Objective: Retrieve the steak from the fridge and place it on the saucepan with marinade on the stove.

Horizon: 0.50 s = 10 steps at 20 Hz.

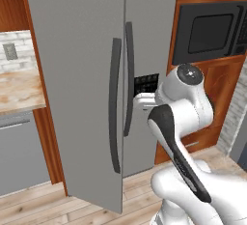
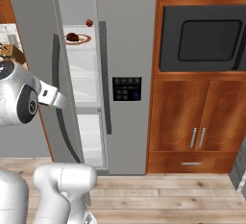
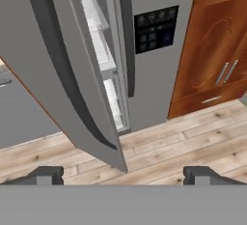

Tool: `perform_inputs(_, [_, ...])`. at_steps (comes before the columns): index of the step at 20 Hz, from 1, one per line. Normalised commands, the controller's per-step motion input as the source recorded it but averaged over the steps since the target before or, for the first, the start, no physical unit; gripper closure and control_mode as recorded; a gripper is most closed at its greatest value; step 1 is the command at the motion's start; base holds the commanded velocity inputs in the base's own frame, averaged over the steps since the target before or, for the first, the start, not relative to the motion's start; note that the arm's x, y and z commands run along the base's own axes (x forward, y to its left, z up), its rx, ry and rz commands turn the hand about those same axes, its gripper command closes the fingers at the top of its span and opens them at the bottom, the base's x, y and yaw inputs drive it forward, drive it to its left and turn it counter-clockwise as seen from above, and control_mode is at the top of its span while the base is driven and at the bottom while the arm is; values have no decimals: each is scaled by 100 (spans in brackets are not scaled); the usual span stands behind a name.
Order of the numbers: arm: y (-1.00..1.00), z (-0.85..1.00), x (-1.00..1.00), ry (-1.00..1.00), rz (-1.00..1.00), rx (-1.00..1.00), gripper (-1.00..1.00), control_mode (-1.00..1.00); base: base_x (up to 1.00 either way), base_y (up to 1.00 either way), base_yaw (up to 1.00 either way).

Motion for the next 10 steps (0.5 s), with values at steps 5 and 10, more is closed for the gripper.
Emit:
perform_inputs(5, [-100,31,-2,0,9,8,-100,-100,0,0,0])
perform_inputs(10, [-49,5,23,0,23,6,-100,-100,0,0,0])
